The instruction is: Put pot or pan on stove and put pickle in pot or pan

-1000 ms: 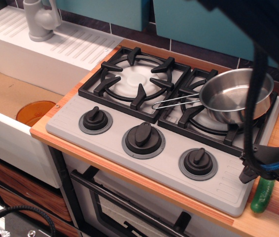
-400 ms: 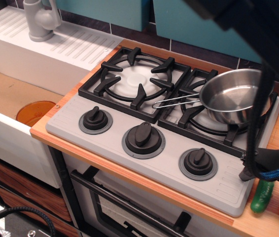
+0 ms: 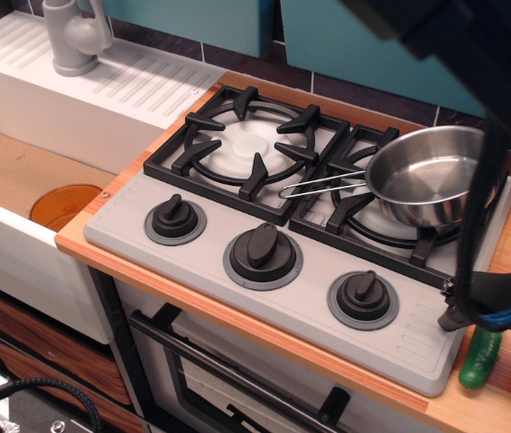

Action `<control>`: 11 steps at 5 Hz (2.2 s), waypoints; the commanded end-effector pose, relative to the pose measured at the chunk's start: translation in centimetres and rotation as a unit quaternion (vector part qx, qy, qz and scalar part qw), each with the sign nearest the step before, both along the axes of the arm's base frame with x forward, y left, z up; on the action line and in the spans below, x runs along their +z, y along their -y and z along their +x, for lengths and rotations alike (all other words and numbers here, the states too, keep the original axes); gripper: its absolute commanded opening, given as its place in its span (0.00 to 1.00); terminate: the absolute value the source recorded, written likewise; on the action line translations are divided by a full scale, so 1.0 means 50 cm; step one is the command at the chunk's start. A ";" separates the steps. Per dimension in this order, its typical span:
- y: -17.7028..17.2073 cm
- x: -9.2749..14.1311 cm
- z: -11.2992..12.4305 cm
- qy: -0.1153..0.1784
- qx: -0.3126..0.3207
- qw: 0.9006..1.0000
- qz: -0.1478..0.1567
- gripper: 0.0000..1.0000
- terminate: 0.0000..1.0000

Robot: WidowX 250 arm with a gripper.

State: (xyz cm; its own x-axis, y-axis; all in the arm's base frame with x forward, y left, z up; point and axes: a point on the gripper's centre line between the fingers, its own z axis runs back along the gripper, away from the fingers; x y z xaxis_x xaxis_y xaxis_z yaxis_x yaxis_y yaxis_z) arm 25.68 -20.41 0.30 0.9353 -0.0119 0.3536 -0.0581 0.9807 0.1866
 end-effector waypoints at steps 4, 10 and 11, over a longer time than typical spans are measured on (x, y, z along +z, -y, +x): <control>0.022 0.023 -0.009 -0.020 0.014 0.999 -0.040 0.00 0.00; -0.002 0.136 -0.019 -0.056 0.001 0.998 -0.040 0.00 0.00; -0.036 0.183 0.000 -0.067 -0.005 0.997 -0.040 0.00 0.00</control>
